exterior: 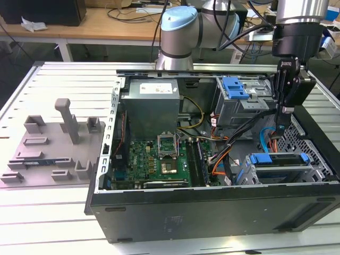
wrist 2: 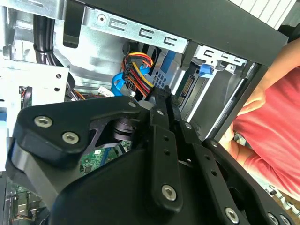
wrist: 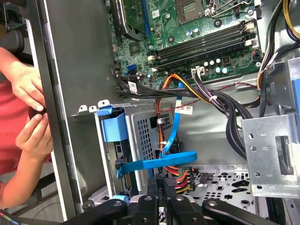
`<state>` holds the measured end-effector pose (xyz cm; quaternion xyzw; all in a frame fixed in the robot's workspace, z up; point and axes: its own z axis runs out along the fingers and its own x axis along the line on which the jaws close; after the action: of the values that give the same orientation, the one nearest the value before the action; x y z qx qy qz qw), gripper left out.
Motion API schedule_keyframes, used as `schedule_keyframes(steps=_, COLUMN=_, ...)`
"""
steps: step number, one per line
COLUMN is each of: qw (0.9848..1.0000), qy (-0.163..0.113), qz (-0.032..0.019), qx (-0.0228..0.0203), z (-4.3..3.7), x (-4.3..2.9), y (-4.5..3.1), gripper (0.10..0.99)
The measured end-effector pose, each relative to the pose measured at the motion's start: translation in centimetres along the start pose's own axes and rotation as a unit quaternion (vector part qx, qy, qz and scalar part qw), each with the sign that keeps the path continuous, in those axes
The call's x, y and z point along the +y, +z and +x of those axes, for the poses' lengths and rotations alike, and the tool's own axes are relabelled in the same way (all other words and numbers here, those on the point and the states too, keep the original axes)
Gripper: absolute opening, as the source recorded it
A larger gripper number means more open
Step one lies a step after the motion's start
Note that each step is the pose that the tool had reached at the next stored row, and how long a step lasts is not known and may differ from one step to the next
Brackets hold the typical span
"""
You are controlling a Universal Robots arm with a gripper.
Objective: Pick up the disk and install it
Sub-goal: 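Insert the first disk wire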
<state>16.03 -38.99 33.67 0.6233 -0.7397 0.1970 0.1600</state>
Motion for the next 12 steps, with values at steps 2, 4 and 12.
schedule_keyframes(steps=2, qw=1.0, qy=0.0, qz=0.0, qx=0.0, z=0.0, x=0.0, y=0.0, gripper=0.165)
schedule_keyframes(steps=4, qw=1.0, qy=0.0, qz=0.0, qx=0.0, z=0.0, x=0.0, y=0.0, gripper=0.165)
schedule_keyframes(steps=12, qw=0.9999, qy=0.0, qz=-0.002, qx=-0.0113, z=2.22, x=-0.4, y=0.37, gripper=0.165)
